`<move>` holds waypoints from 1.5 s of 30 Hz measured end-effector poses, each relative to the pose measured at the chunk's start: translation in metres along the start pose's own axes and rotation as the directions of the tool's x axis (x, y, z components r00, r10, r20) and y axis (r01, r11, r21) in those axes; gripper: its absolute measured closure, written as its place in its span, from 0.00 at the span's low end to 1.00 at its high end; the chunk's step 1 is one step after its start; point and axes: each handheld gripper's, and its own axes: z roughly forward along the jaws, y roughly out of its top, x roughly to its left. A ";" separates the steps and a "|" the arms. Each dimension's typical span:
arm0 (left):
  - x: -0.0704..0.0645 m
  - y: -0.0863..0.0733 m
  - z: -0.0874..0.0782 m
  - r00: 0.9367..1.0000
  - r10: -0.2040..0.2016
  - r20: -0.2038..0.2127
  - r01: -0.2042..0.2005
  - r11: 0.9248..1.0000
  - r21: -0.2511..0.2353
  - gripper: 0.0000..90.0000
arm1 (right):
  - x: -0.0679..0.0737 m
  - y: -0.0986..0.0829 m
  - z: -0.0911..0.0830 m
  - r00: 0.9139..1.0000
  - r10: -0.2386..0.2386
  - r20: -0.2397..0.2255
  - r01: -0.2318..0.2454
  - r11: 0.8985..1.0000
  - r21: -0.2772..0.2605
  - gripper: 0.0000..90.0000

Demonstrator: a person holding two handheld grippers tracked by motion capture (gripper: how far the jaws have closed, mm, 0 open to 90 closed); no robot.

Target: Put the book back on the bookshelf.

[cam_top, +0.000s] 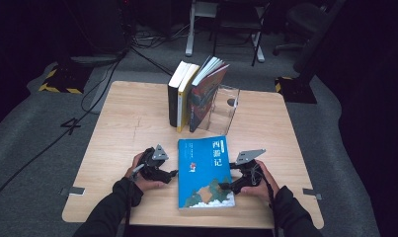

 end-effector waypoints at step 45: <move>-0.048 -0.043 -0.042 0.998 0.048 0.047 -0.049 0.999 0.022 0.22 | 0.016 -0.020 -0.027 0.991 -0.096 -0.090 0.098 0.995 0.027 0.33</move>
